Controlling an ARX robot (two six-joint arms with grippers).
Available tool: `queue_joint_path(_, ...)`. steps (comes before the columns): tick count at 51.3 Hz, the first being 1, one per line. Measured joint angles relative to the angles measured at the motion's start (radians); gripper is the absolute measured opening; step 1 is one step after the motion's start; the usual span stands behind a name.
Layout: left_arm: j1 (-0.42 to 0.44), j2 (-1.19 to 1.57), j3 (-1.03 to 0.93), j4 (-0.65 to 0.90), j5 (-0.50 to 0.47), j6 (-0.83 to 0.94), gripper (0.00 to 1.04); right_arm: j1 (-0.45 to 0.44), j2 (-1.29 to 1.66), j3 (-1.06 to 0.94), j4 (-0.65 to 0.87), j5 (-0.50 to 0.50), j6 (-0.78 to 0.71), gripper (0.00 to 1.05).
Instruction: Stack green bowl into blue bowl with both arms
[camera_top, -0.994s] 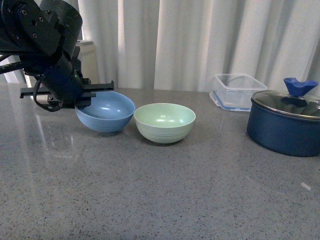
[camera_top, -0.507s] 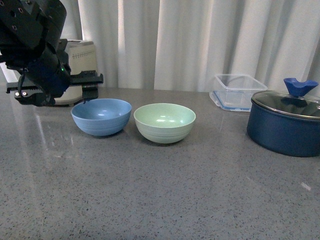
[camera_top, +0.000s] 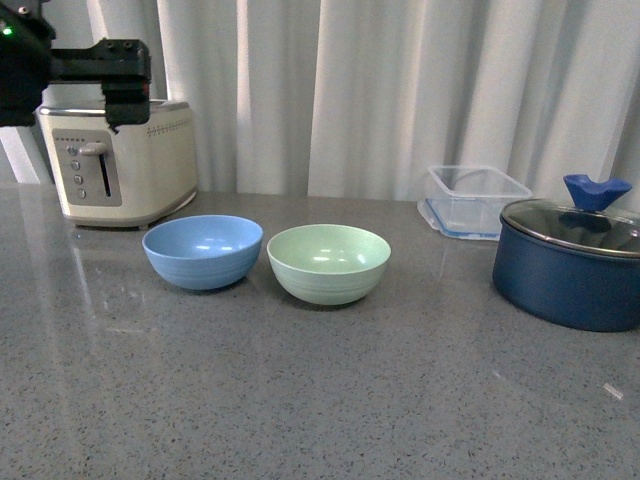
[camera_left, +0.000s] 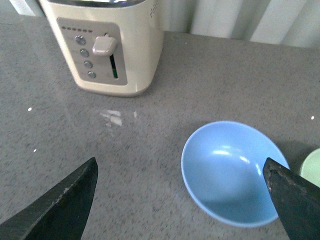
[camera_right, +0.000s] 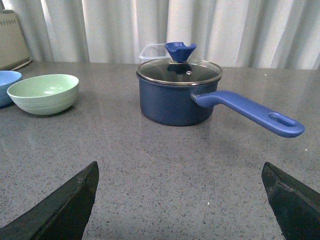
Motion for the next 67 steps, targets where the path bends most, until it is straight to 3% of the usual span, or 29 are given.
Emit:
queue_joint_path(13, -0.024, -0.37, -0.48, 0.082, -0.01, 0.054, 0.98, 0.0, 0.0, 0.0, 0.0, 0.0, 0.0, 0.95)
queue_joint_path(23, -0.031, -0.397, -0.522, 0.104, -0.003, 0.066, 0.97, 0.0, 0.0, 0.0, 0.0, 0.0, 0.0, 0.95)
queue_joint_path(27, -0.013, -0.423, -0.692, 0.484, 0.117, 0.066, 0.78, 0.0, 0.0, 0.0, 0.0, 0.0, 0.0, 0.95)
queue_joint_path(30, -0.008, -0.458, -0.775, 0.608, 0.132, 0.066, 0.67, 0.0, 0.0, 0.0, 0.0, 0.0, 0.0, 0.95)
queue_joint_path(36, 0.006, -0.529, -0.878, 0.679, 0.137, 0.066, 0.48, 0.0, 0.0, 0.0, 0.0, 0.0, 0.0, 0.95)
queue_joint_path(40, 0.047, -0.581, -0.959, 0.697, 0.196, 0.066, 0.28, 0.0, 0.0, 0.0, 0.0, 0.0, 0.0, 0.95)
queue_joint_path(46, 0.071, -0.655, -1.046, 0.702, 0.198, 0.065, 0.03, 0.0, 0.0, 0.0, 0.0, 0.0, 0.0, 0.95)
queue_joint_path(67, 0.071, -0.904, -1.211, 0.626, 0.201, 0.066, 0.04, 0.0, 0.0, 0.0, 0.0, 0.0, 0.0, 0.95)
